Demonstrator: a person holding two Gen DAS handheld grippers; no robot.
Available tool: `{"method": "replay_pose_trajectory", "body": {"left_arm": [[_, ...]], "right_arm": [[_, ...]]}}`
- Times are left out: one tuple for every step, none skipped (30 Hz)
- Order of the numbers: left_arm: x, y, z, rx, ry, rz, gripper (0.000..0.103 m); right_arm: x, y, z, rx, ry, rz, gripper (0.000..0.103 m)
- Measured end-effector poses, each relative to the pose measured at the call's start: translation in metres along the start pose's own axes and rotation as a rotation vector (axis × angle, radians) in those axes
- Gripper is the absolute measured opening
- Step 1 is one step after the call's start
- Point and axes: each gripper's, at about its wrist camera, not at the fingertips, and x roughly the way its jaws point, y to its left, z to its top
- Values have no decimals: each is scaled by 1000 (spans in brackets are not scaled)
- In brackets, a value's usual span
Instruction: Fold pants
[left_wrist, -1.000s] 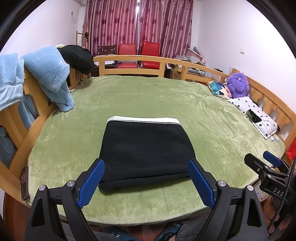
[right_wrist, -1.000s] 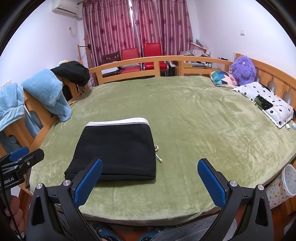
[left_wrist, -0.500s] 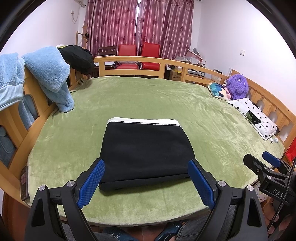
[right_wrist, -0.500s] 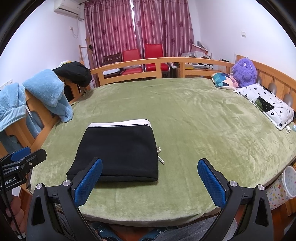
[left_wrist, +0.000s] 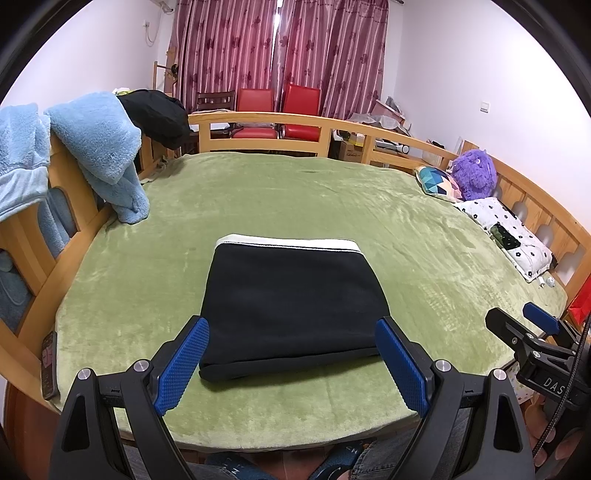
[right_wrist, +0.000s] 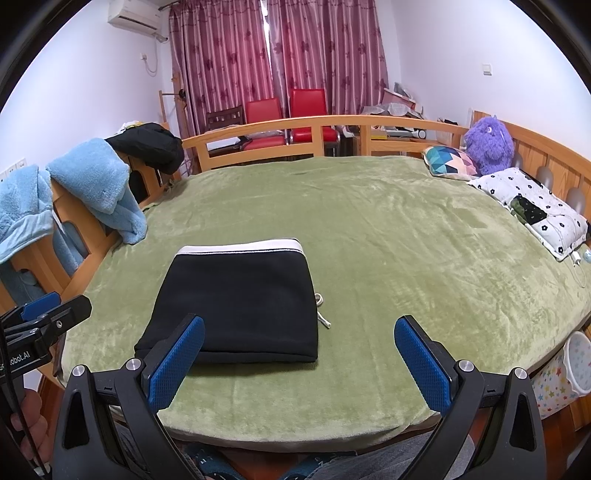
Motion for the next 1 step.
{"method": "replay_pose_trajectory", "body": {"left_arm": [[0,-1,0,1,0,2,91]], "right_arm": [[1,1,1,-1,0,1,101]]}}
